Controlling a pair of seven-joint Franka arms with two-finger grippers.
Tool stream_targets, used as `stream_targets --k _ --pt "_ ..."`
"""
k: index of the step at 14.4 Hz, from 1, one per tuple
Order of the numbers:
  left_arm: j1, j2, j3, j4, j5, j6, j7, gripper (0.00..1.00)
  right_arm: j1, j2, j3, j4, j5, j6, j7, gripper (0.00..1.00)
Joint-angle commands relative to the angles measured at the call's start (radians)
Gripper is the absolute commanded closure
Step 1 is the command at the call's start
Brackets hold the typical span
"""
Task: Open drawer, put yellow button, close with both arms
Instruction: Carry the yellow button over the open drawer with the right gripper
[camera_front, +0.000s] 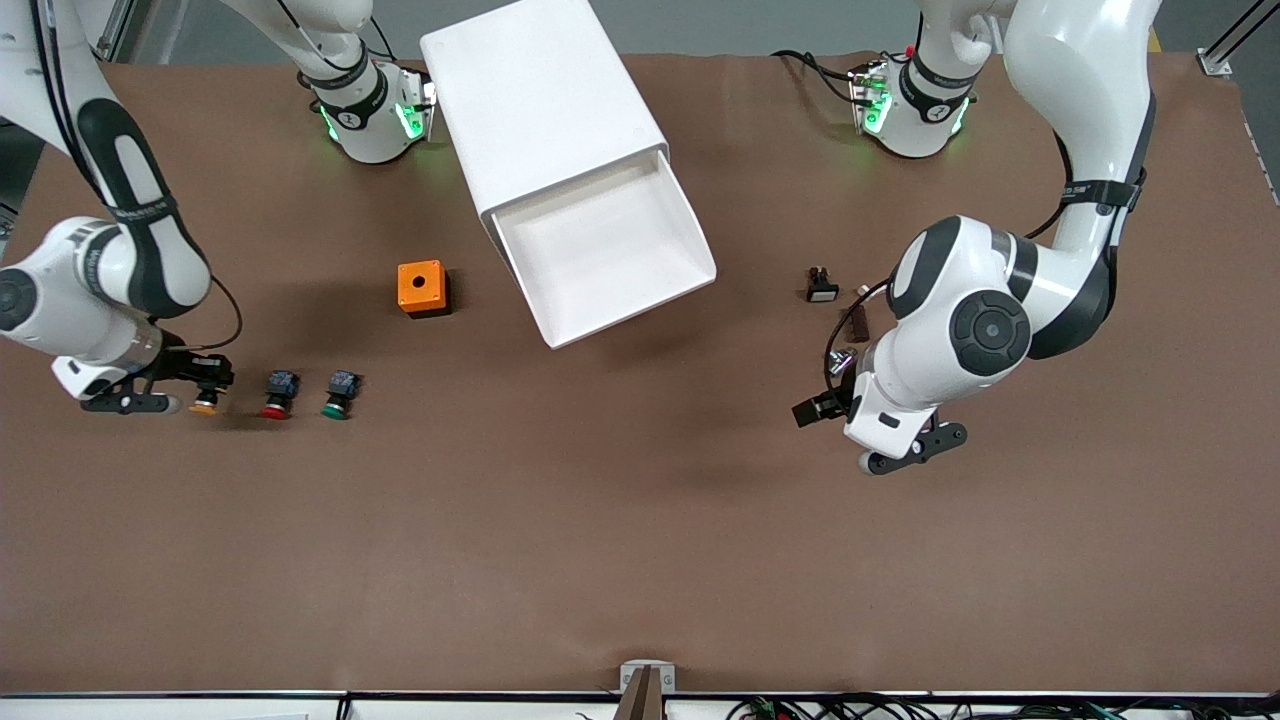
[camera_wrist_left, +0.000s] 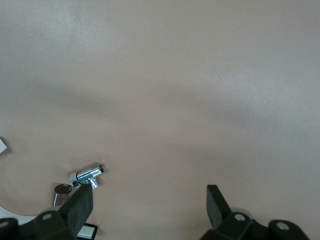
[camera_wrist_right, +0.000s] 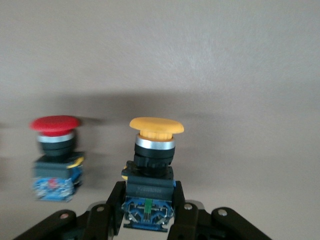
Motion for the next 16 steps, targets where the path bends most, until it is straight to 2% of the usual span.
stream_targets --k 1,5,8,10,14,16 --pt "0.001 -0.017 -0.007 -0.018 0.022 0.005 0.008 0.00 0.018 -0.114 0.039 0.057 0.011 -0.197 0.087 1.00" --pt "0.001 -0.020 -0.007 -0.015 0.022 0.005 0.008 0.00 0.109 -0.284 0.074 0.086 0.137 -0.443 0.288 1.00" --pt "0.001 -0.023 -0.007 -0.015 0.022 0.005 0.008 0.00 0.256 -0.389 0.076 0.106 0.143 -0.564 0.522 1.00" --pt "0.004 -0.023 -0.007 -0.013 0.022 0.005 0.008 0.00 0.360 -0.432 0.076 0.131 0.154 -0.614 0.625 1.00" --pt "0.001 -0.019 -0.007 -0.012 0.022 0.005 0.007 0.00 0.529 -0.459 0.076 0.203 0.188 -0.675 0.892 1.00" --pt "-0.004 -0.017 -0.007 -0.010 0.022 0.005 0.008 0.00 0.607 -0.479 0.076 0.203 0.249 -0.668 0.969 1.00"
